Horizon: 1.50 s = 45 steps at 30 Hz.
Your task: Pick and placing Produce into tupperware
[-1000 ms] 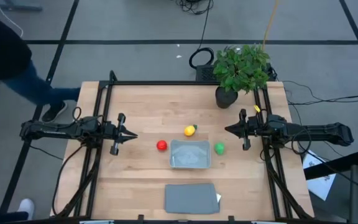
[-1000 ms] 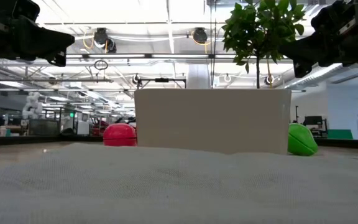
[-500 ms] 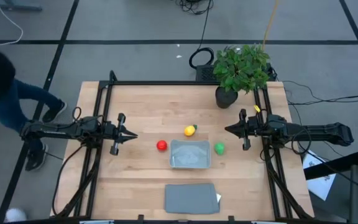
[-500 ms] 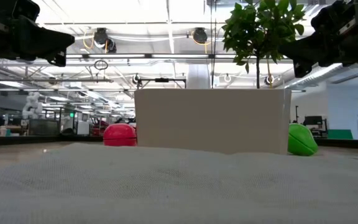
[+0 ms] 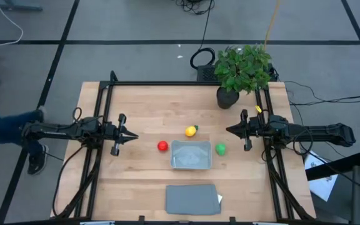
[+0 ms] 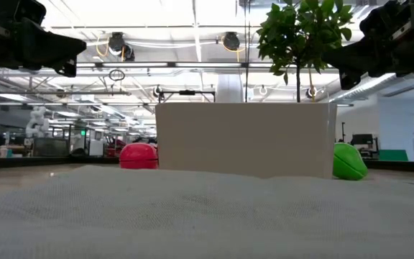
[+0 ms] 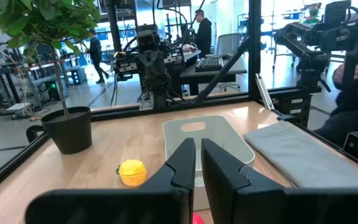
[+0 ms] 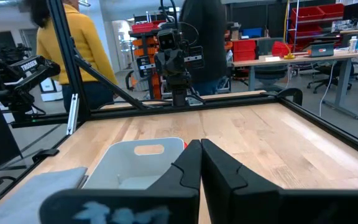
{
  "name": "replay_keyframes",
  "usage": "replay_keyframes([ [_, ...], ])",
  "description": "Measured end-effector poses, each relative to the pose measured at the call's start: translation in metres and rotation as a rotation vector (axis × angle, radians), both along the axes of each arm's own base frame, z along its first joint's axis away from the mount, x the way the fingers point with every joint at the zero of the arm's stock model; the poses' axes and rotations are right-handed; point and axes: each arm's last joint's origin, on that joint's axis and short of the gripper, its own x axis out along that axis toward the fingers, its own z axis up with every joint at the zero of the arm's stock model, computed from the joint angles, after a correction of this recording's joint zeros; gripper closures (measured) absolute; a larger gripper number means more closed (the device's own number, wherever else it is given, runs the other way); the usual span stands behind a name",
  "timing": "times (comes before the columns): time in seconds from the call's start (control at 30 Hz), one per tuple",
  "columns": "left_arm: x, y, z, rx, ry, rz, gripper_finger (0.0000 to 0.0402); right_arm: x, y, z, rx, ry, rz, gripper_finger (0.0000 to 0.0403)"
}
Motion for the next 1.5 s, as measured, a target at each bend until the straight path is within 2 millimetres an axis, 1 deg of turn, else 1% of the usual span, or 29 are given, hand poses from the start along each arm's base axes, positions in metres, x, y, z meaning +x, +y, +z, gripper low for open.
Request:
replay_keyframes([
  [0.5, 0.0, 0.0, 0.0, 0.0, 0.0, 0.0, 0.0371, 0.0, 0.0, 0.0, 0.0, 0.0, 0.0, 0.0403],
  [0.73, 0.0, 0.0, 0.001, 0.077, -0.019, 0.002, 0.0371, 0.0, 0.0, 0.0, 0.0, 0.0, 0.0, 0.0403],
  [0.87, 0.0, 0.0, 0.002, 0.08, -0.036, 0.003, 0.0371, 0.0, 0.0, 0.0, 0.0, 0.0, 0.0, 0.0403],
  [0.97, 0.0, 0.0, 0.006, 0.059, -0.075, 0.003, 0.0371, 0.0, 0.0, 0.0, 0.0, 0.0, 0.0, 0.0403],
  [1.1, -0.001, 0.0, 0.012, -0.017, -0.121, -0.001, 0.0371, 0.0, 0.0, 0.0, 0.0, -0.002, 0.0, 0.0403],
  [1.3, -0.001, 0.0, 0.015, -0.111, -0.136, -0.011, 0.0371, 0.0, 0.0, 0.002, -0.002, -0.023, 0.0, 0.0403],
  [1.5, -0.001, 0.0, 0.015, -0.119, -0.14, -0.012, 0.0371, 0.0, 0.0, 0.003, -0.002, -0.026, 0.0, 0.0403],
])
